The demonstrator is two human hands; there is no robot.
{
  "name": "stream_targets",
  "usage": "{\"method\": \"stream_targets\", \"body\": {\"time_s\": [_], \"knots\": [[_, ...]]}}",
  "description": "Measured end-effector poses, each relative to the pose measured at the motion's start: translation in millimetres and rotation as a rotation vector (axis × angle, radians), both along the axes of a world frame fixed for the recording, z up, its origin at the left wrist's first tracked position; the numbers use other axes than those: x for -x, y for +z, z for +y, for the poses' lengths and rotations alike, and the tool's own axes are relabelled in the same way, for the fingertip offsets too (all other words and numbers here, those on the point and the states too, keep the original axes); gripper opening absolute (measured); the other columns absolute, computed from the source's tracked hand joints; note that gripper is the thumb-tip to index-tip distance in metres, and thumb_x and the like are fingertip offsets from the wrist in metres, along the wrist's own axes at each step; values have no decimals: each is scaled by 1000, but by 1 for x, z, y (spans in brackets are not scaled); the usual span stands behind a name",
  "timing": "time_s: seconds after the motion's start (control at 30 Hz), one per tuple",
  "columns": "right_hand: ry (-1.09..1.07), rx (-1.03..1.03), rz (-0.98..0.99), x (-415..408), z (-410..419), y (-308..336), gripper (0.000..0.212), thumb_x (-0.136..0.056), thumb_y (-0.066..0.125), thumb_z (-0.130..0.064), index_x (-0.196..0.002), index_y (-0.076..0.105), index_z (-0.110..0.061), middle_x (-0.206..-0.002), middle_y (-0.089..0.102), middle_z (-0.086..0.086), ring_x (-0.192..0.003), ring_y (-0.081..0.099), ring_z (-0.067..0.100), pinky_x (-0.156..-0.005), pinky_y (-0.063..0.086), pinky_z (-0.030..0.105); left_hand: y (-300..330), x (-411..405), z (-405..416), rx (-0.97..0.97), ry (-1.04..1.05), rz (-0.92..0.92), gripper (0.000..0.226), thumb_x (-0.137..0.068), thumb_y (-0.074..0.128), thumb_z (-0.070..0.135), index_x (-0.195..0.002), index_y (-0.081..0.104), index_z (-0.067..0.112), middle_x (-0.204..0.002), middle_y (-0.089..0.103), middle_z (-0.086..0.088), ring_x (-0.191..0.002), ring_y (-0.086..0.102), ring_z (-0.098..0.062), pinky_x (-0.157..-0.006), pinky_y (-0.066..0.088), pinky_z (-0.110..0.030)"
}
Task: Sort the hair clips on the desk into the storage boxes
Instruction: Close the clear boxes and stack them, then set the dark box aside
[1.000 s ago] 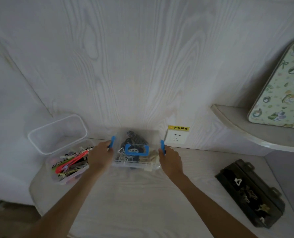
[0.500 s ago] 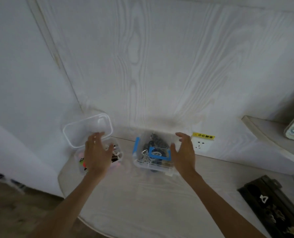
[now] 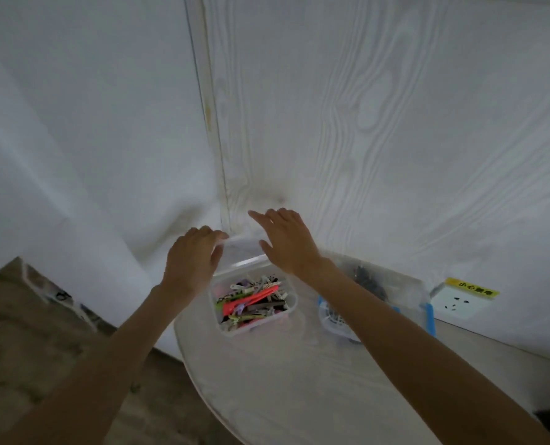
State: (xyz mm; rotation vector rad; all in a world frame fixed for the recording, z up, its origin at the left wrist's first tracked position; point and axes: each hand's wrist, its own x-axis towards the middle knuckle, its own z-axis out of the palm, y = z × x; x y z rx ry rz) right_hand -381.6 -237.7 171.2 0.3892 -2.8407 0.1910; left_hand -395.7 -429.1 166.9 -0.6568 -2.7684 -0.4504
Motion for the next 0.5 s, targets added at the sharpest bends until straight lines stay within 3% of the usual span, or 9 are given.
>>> {"method": "stream_targets", "body": {"time_s": [0.07, 0.13, 0.23, 0.4, 0.5], "knots": [[84, 40, 74, -14, 7, -1, 31, -80, 64, -18, -110, 65, -15, -106, 62, 9, -99, 57, 28, -91, 47, 41, -3, -17, -7, 18, -113, 16, 23, -88, 60, 19, -110, 64, 19, -98, 66, 1, -85, 61, -18, -65, 42, -24], [155, 106, 15, -37, 16, -11, 19, -75, 67, -15, -95, 69, -14, -114, 63, 11, -108, 57, 30, -94, 49, 41, -16, -41, -16, 65, -219, 2, 27, -81, 67, 21, -108, 62, 19, -98, 67, 2, -80, 64, -16, -62, 45, -23], [188, 115, -88, -84, 18, -38, 25, -75, 66, -14, -101, 63, -14, -132, 55, 12, -124, 51, 28, -98, 45, 39, -49, -81, -23, 114, -294, 32, 45, -76, 68, 28, -118, 57, 15, -115, 67, -1, -88, 69, -16, -69, 56, -25], [173, 19, -178, -144, 14, -84, 50, -76, 68, -21, -121, 51, -6, -137, 49, 17, -125, 50, 29, -103, 39, 35, -95, -111, -30, 177, -411, -79, 56, -82, 52, 37, -130, 47, 9, -133, 54, -10, -118, 58, -22, -97, 49, -30], [186, 5, -230, -163, 17, -99, 59, -81, 62, -32, -131, 41, -8, -144, 41, 17, -135, 38, 29, -109, 26, 38, -99, -121, -27, 229, -403, -59, 59, -80, 50, 50, -124, 53, 10, -129, 58, -8, -118, 58, -20, -94, 50, -28]]}}
